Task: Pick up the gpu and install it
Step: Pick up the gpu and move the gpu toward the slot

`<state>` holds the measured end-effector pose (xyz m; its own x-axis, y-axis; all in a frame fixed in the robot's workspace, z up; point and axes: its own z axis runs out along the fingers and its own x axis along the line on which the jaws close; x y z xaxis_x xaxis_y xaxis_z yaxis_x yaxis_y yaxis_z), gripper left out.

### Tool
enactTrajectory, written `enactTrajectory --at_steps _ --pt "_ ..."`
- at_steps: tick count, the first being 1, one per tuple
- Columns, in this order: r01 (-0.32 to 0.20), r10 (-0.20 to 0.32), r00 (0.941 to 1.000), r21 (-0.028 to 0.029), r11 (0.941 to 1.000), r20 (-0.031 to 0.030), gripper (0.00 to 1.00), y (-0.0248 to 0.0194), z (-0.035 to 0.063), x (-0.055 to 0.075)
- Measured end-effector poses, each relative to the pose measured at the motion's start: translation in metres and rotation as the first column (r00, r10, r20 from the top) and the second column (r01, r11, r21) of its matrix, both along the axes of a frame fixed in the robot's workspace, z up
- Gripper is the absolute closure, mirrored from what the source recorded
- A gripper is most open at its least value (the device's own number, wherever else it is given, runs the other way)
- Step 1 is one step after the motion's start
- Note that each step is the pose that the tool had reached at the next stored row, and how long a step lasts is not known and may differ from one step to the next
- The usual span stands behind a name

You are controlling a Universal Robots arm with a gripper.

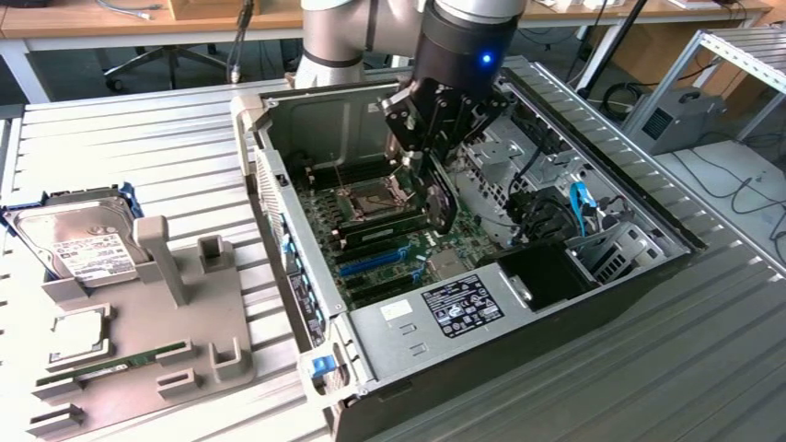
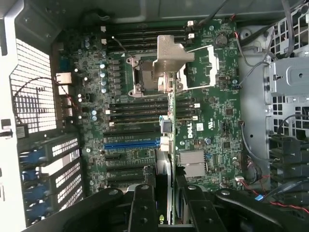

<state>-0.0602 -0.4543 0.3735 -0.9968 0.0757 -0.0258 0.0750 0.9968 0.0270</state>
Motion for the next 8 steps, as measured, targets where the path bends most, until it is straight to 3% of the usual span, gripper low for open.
enactTrajectory --at_steps 8 --pt "0.0 0.0 1.0 -0.003 1.0 -0.0001 0.74 0.0 -0.0091 0.0087"
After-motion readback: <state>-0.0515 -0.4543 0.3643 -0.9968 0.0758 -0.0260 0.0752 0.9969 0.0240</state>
